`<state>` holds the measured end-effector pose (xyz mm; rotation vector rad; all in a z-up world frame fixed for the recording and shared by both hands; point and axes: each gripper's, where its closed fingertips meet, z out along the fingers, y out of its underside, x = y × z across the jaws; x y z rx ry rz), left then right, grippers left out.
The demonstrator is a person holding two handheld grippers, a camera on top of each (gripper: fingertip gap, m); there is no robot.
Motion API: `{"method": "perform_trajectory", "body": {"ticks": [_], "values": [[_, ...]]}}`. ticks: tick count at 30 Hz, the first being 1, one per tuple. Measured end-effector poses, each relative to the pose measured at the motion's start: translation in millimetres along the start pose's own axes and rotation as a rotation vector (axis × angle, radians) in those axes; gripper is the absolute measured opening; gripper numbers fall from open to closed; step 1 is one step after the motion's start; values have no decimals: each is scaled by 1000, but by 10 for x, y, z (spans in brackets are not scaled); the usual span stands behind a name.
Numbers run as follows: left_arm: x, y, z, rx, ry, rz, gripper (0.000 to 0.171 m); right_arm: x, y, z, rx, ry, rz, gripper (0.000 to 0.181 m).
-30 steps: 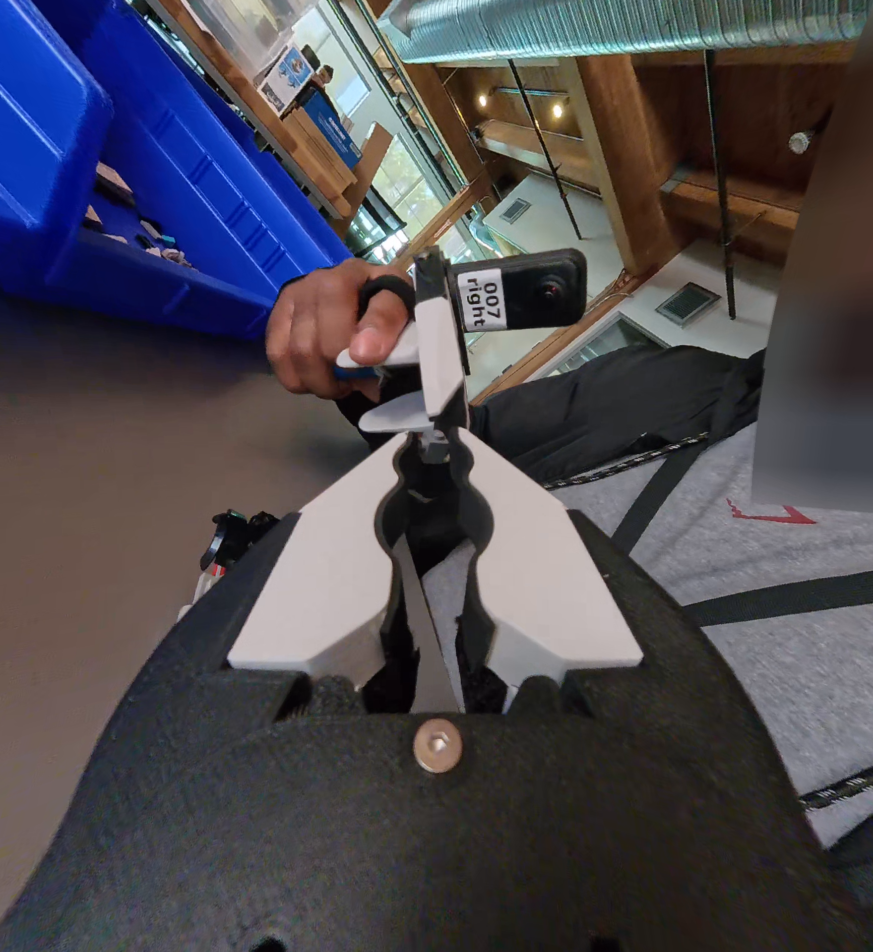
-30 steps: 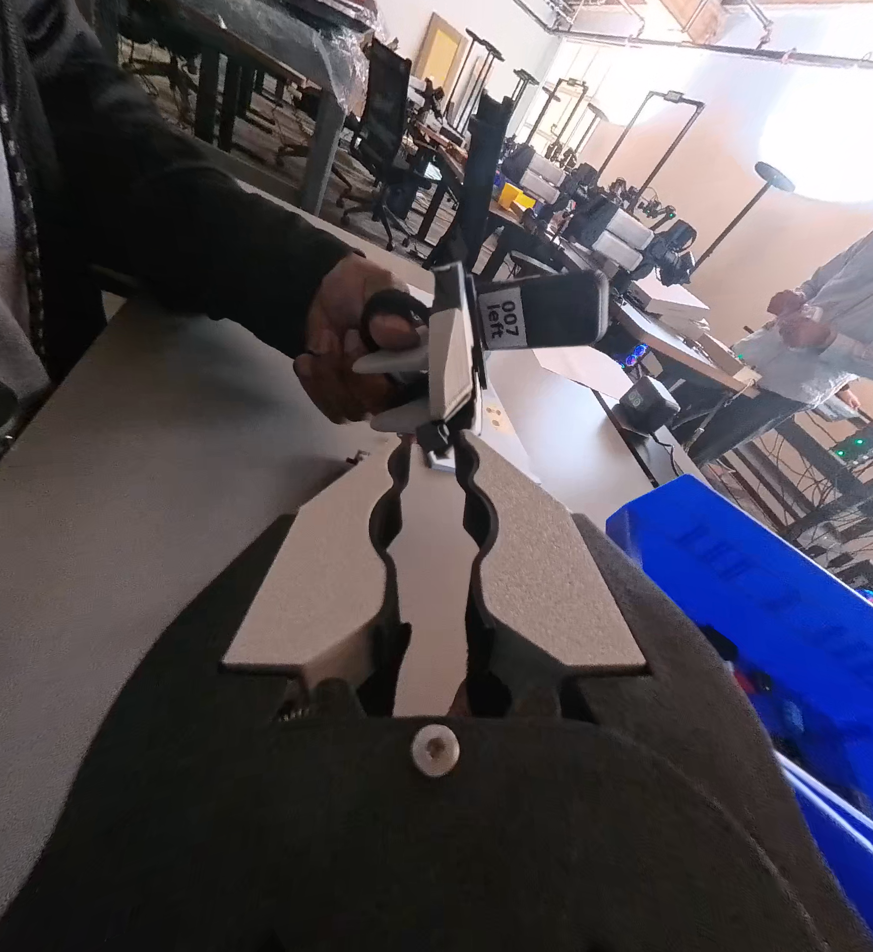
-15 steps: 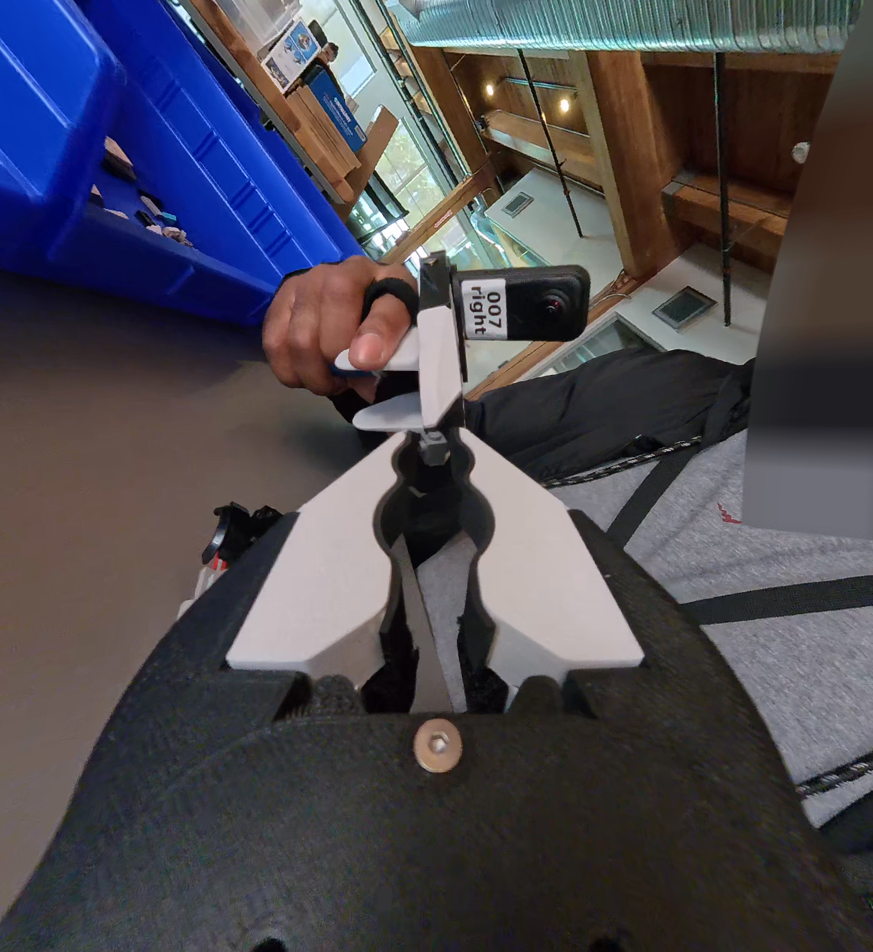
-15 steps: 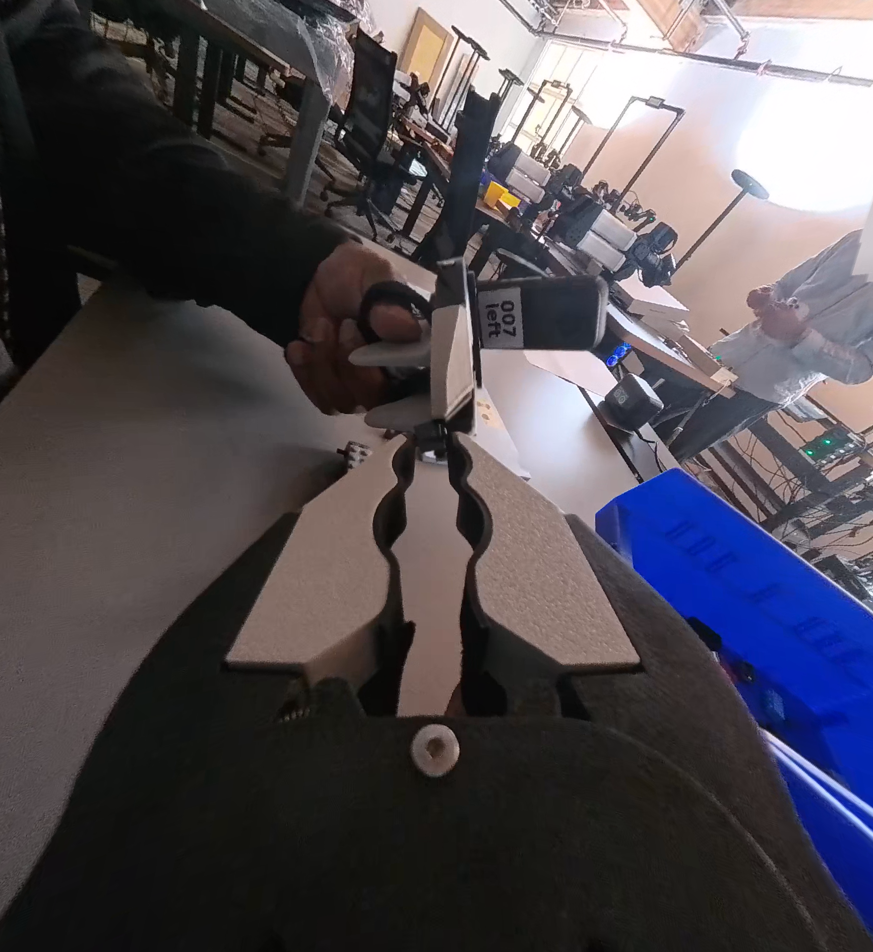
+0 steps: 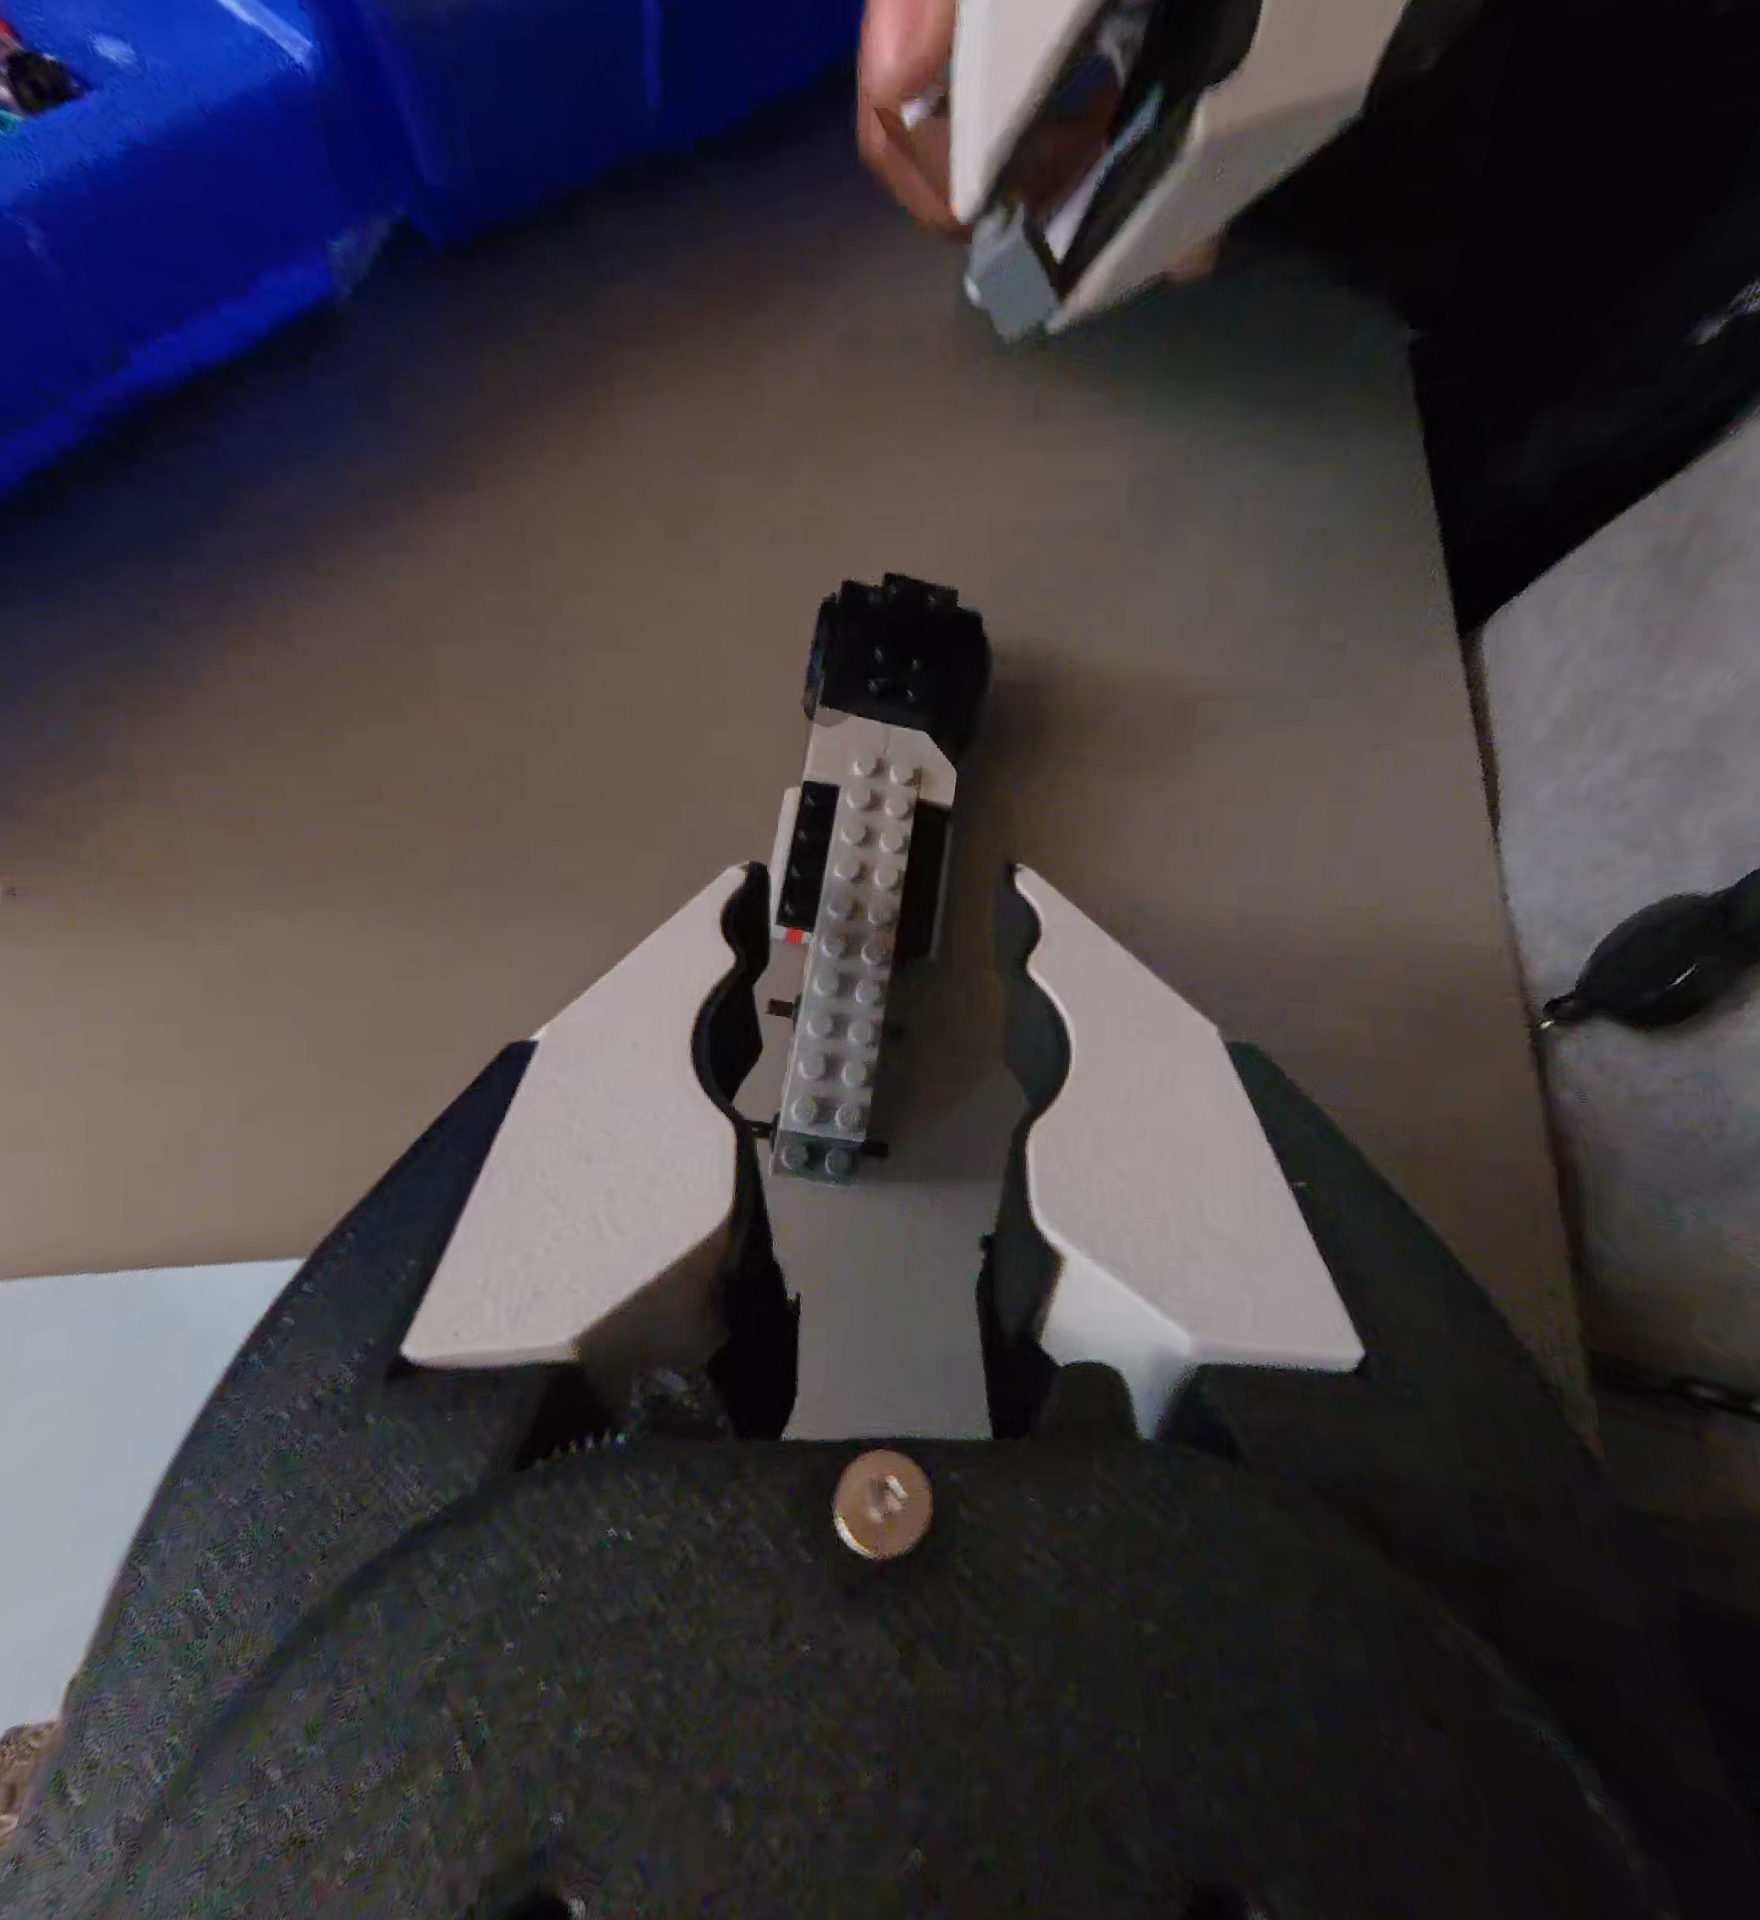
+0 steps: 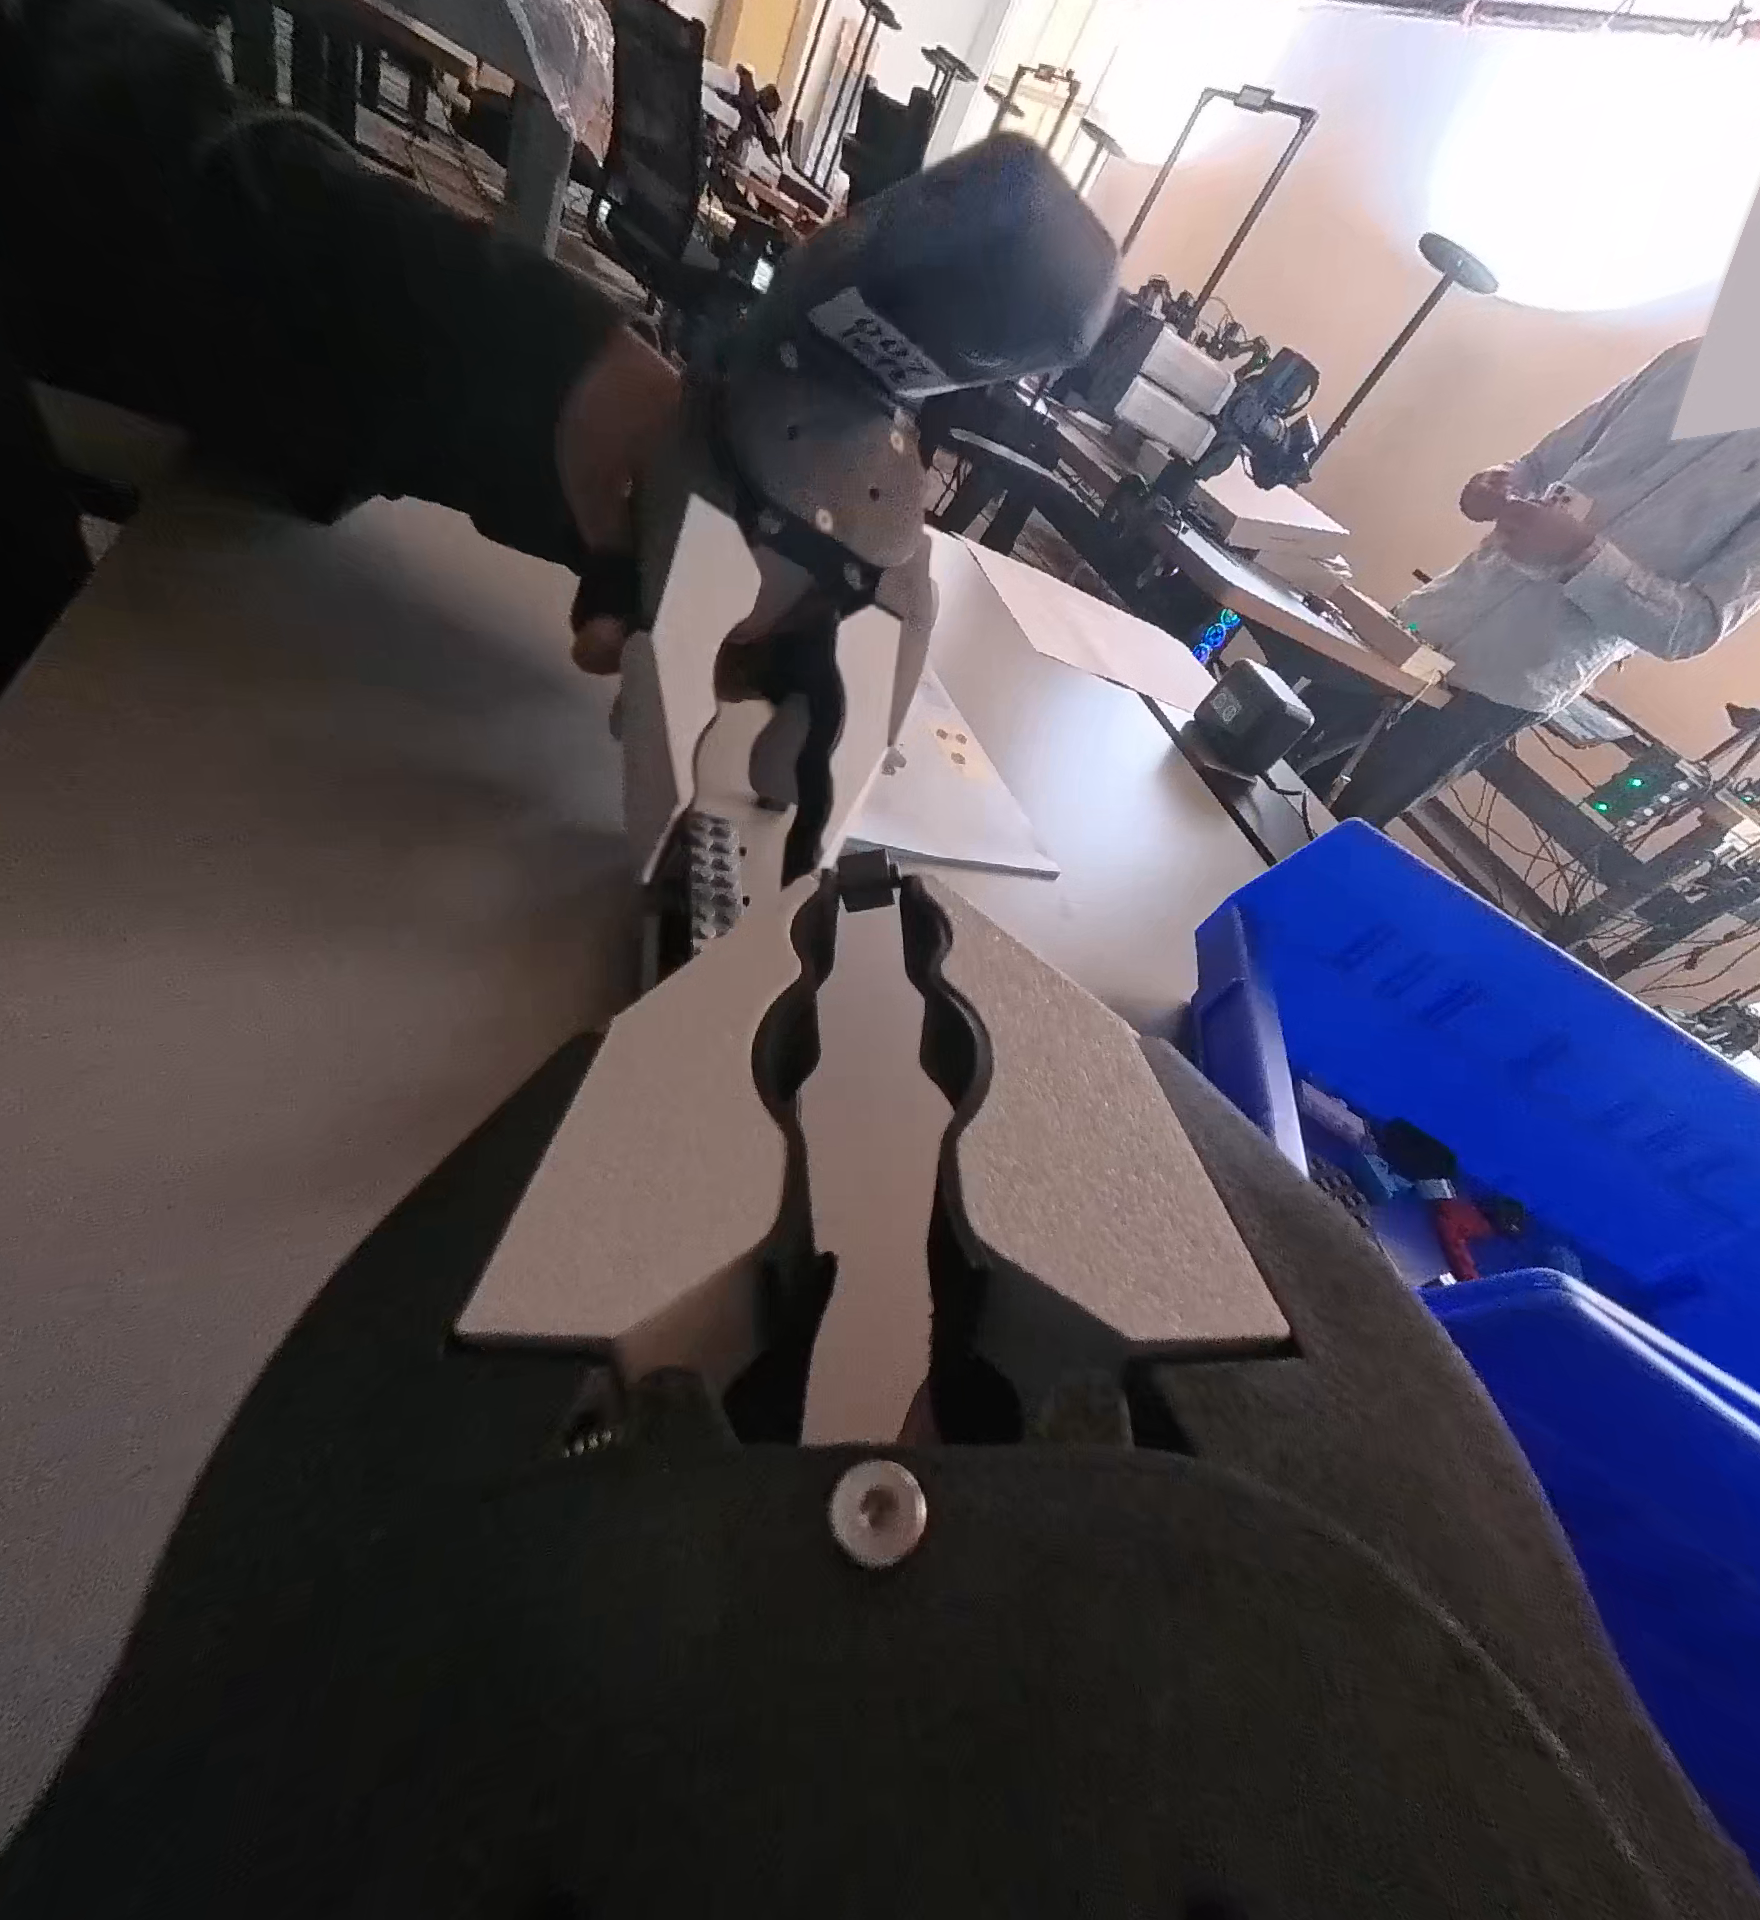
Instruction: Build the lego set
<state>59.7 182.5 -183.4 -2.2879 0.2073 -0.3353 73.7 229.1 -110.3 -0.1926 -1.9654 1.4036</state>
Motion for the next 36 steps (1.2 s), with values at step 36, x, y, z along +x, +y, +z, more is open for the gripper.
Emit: {"method": "perform_trajectory", "body": {"ticks": [36], "values": [[78,-245,19,113,75,-31,41,-115,213,114,-101,-23,-93,15]]}}
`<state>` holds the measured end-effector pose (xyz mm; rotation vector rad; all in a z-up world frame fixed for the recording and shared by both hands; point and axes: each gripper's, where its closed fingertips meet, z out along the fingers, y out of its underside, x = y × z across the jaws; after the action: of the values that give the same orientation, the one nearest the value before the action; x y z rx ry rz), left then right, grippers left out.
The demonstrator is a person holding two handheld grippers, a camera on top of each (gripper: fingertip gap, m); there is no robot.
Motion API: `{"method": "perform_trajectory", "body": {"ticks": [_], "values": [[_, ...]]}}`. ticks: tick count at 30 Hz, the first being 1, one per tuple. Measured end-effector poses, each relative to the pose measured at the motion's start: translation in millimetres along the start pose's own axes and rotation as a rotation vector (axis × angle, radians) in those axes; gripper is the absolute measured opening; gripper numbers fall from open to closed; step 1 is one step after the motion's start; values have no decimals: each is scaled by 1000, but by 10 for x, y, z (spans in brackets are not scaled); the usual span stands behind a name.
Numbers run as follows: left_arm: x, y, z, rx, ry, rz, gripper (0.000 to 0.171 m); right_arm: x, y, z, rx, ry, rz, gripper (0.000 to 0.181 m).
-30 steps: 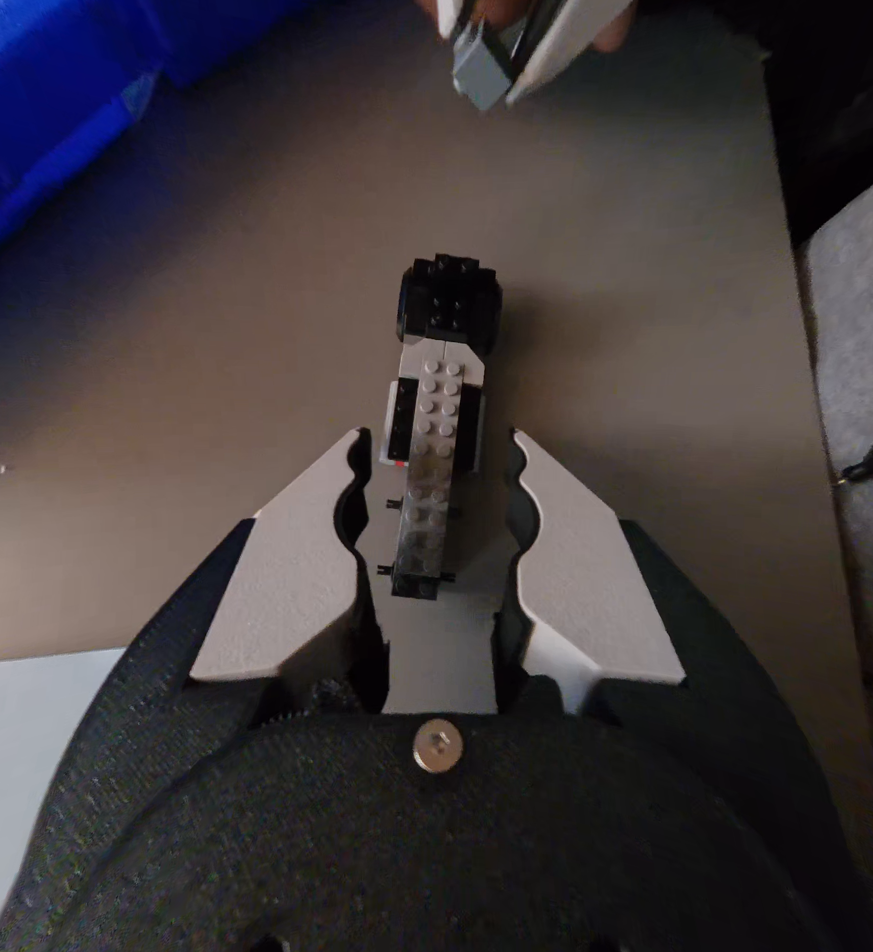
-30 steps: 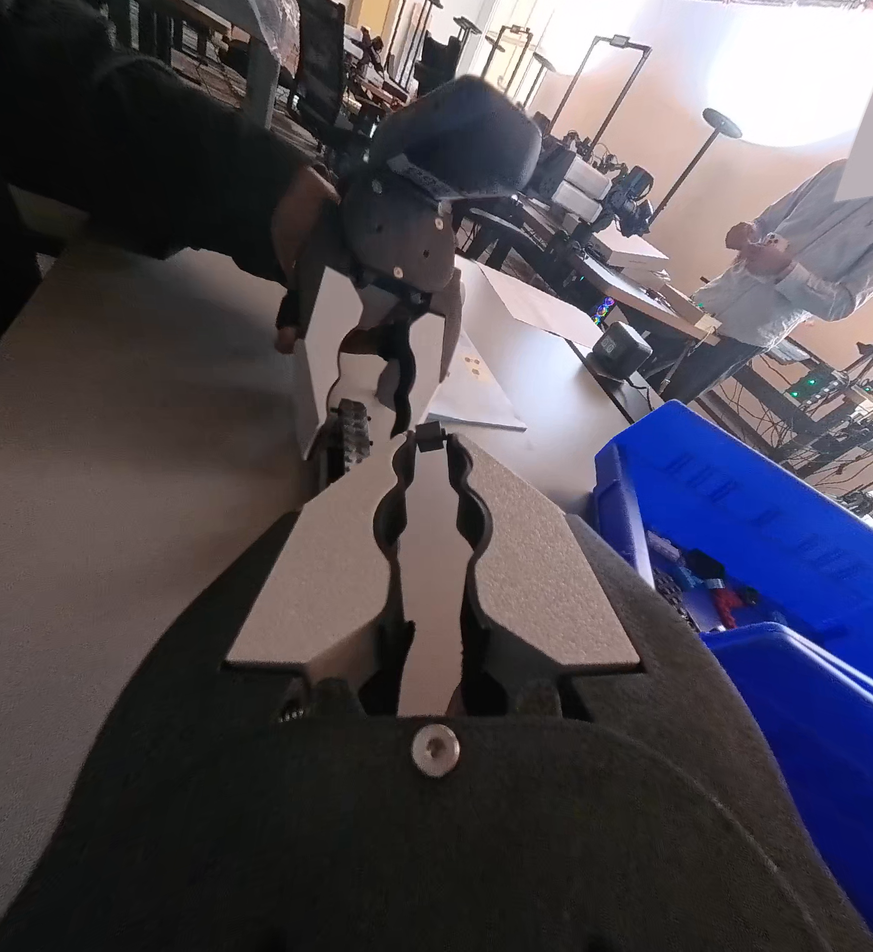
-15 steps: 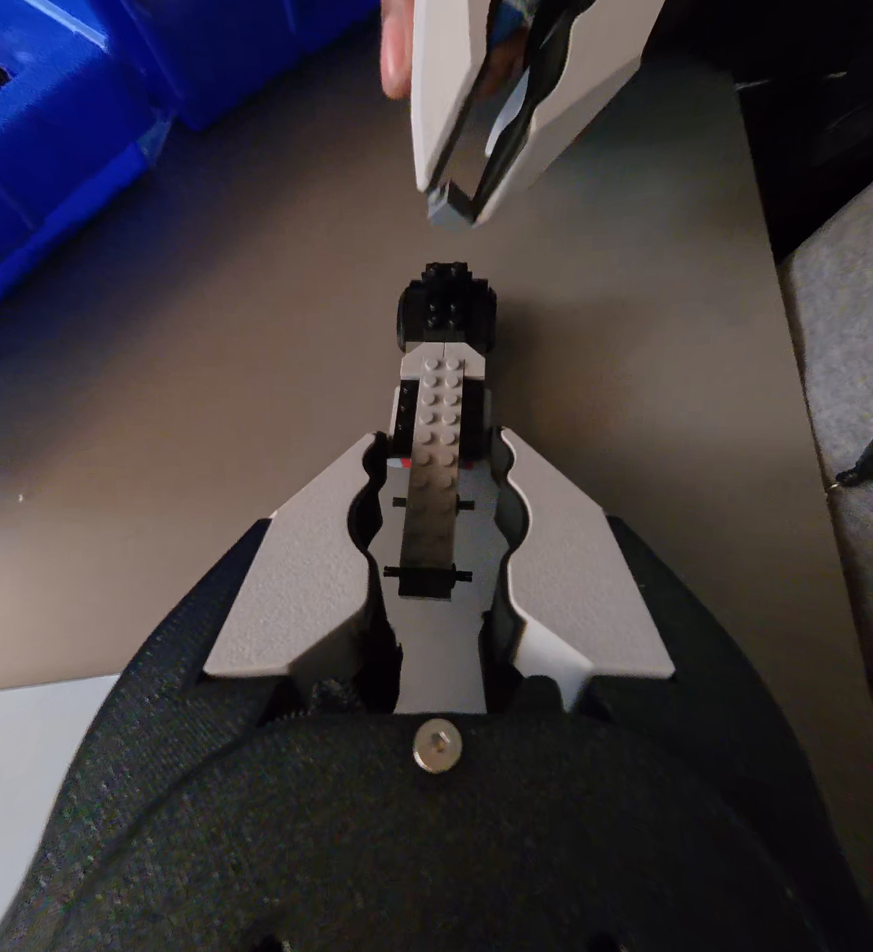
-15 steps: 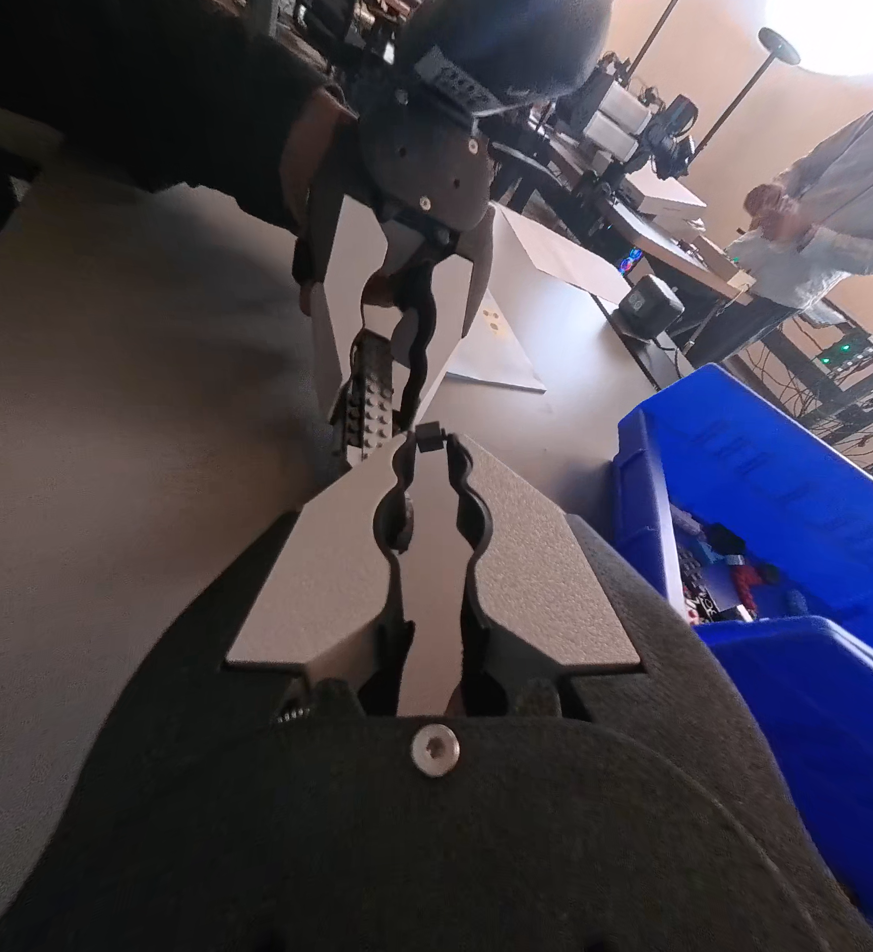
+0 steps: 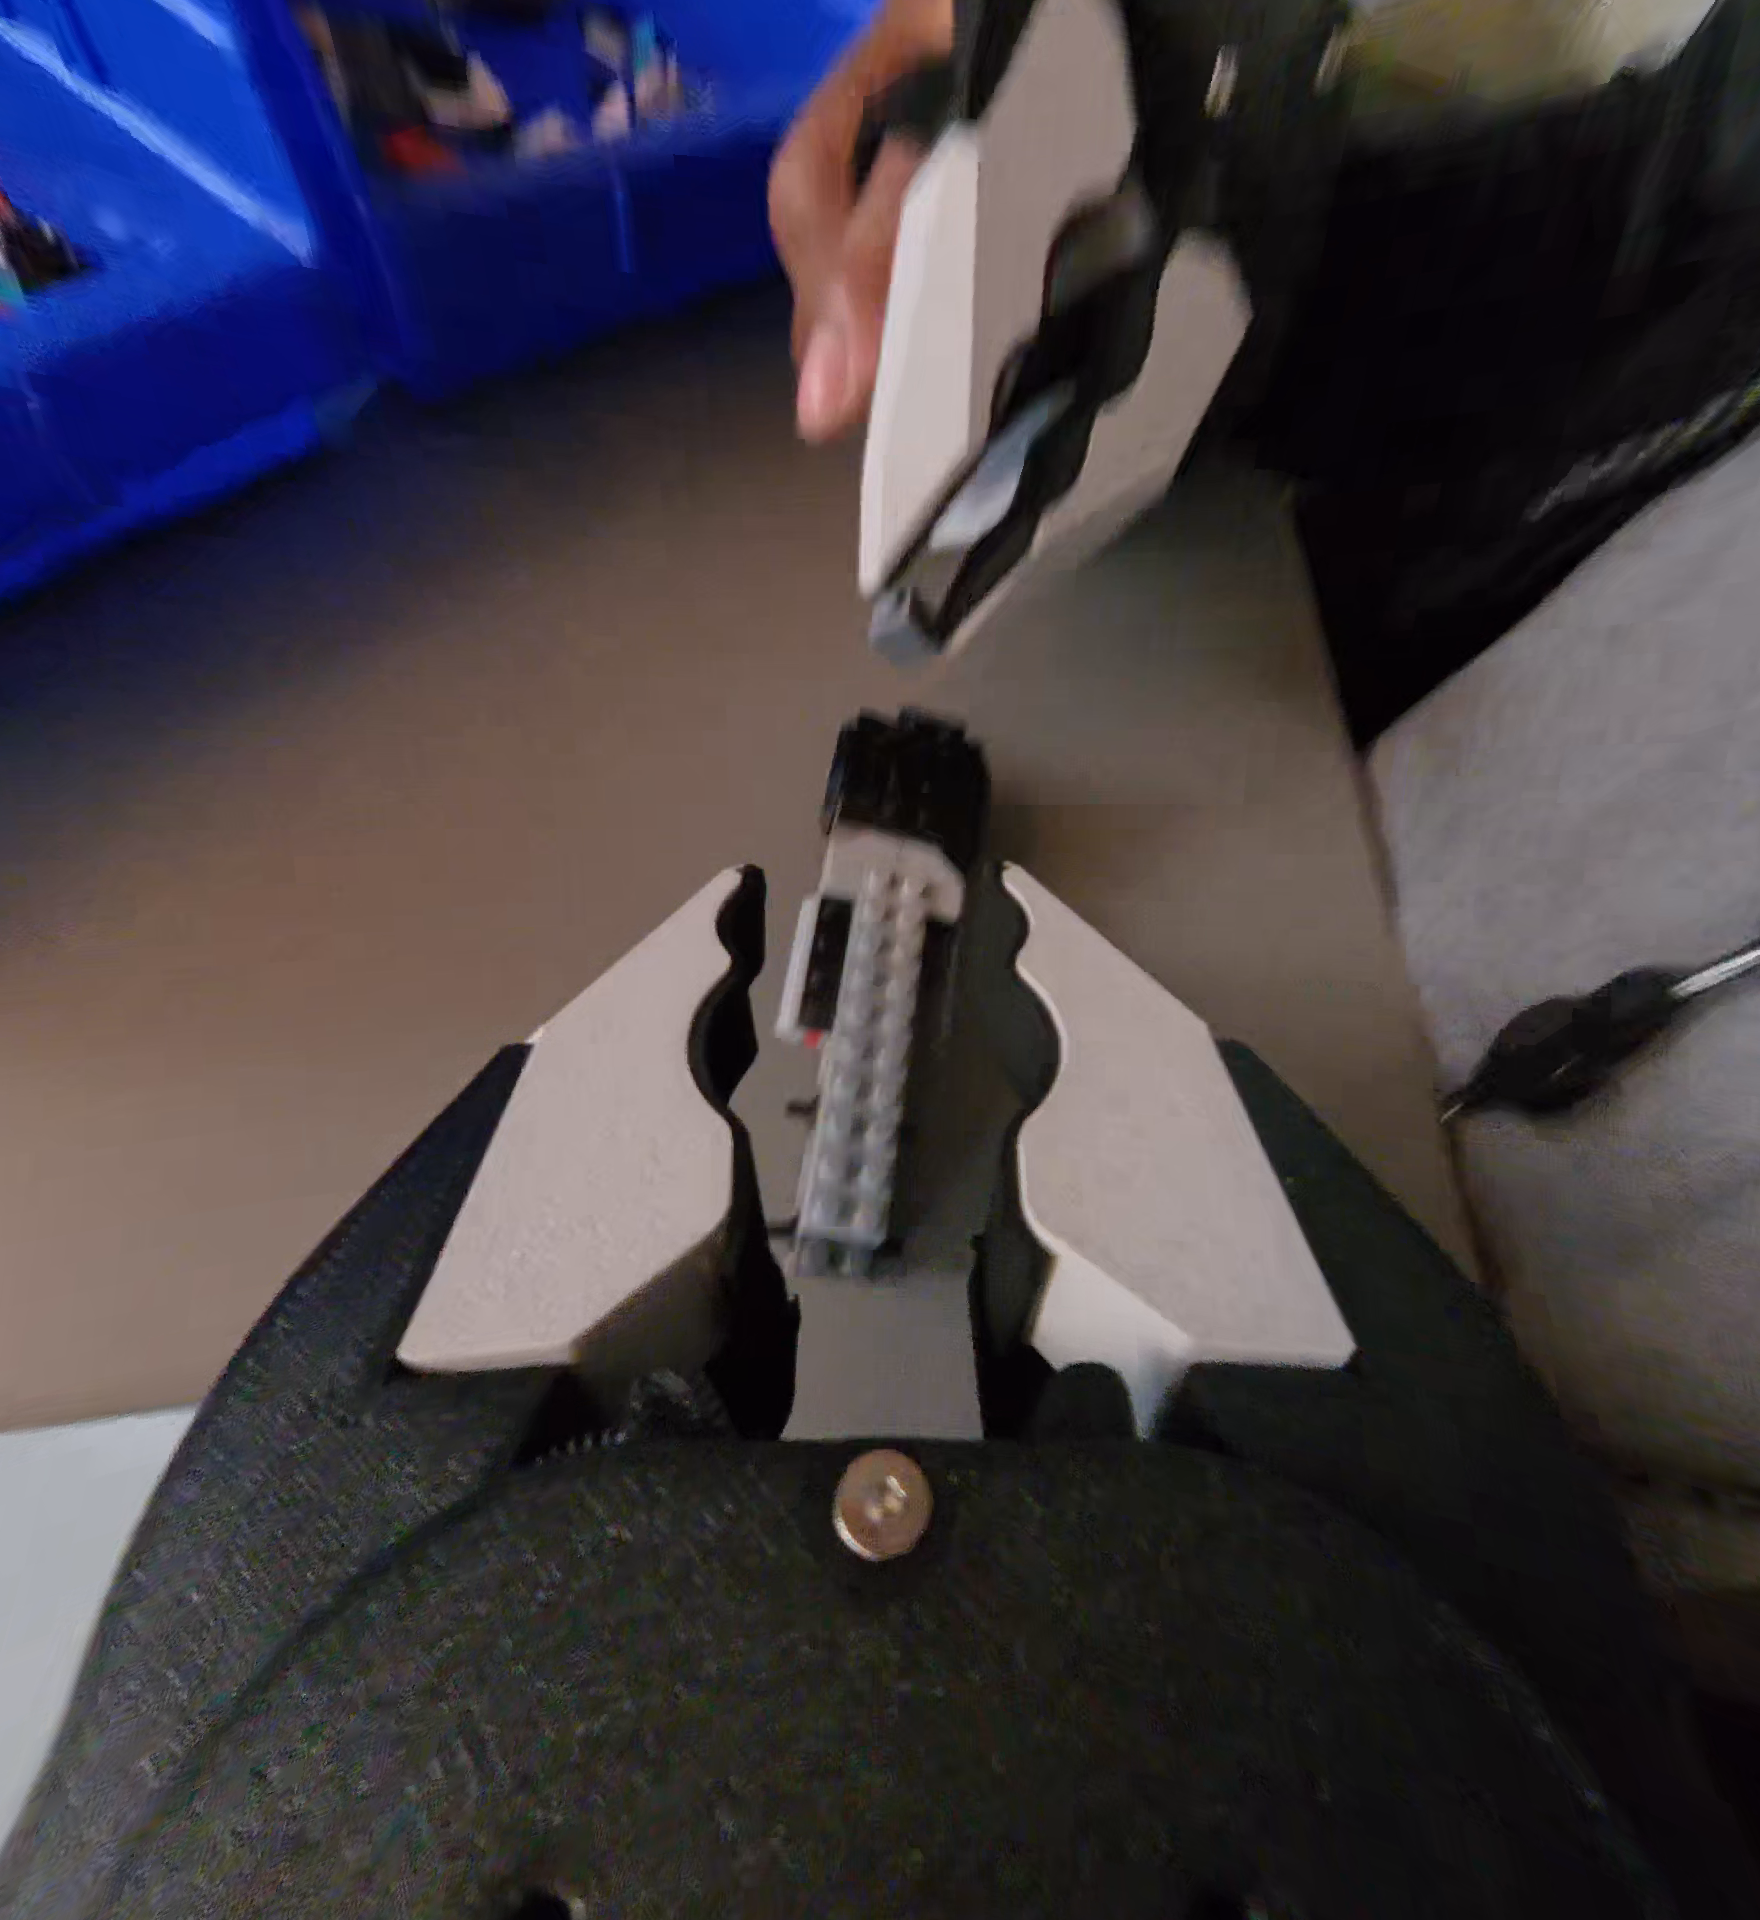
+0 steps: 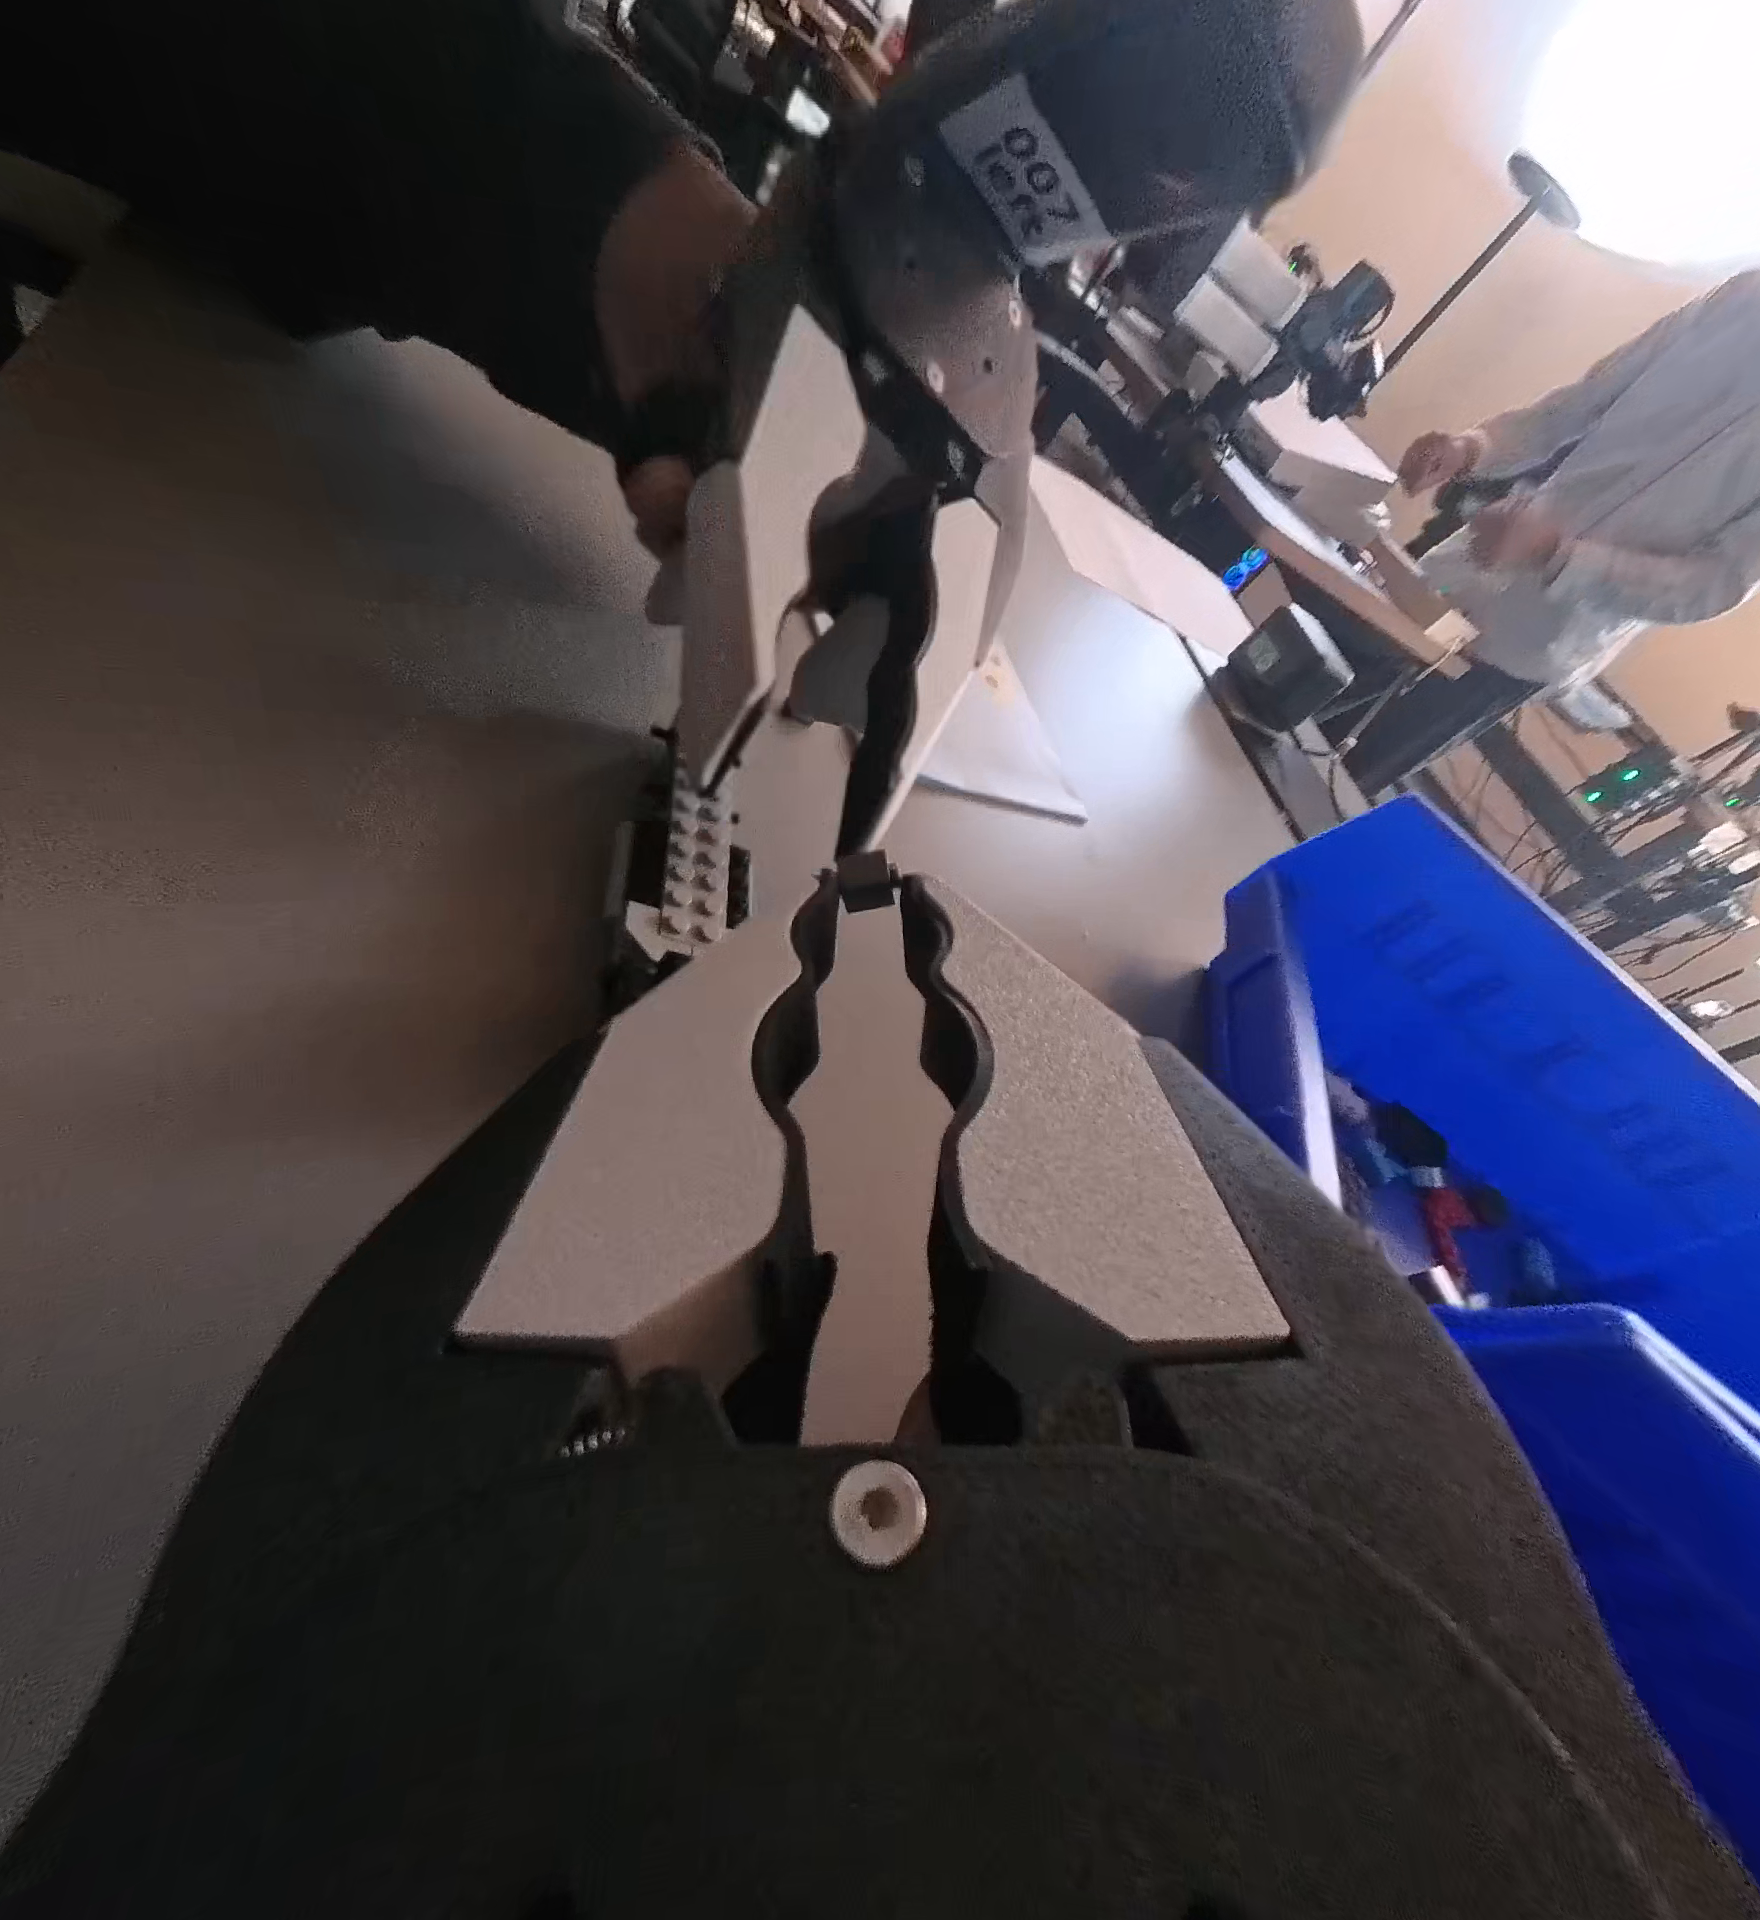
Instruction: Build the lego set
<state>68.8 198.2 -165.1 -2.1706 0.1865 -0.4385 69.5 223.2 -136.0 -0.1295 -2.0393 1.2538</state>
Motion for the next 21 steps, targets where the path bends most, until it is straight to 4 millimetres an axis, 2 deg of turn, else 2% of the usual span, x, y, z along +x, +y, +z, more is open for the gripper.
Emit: {"method": "perform_trajectory", "body": {"ticks": [3,7,16,21], "values": [[141,-293,-16,172,128,-118,33,29,-76,-5,27,43,-58,15],[189,-457,8,277,216,-221,24,35,-147,-14,45,84,-129,15],[153,-477,62,308,204,-224,8,-11,-153,2,29,108,-211,17],[102,-461,50,299,103,-105,8,-12,-94,-15,13,68,-95,25]]}}
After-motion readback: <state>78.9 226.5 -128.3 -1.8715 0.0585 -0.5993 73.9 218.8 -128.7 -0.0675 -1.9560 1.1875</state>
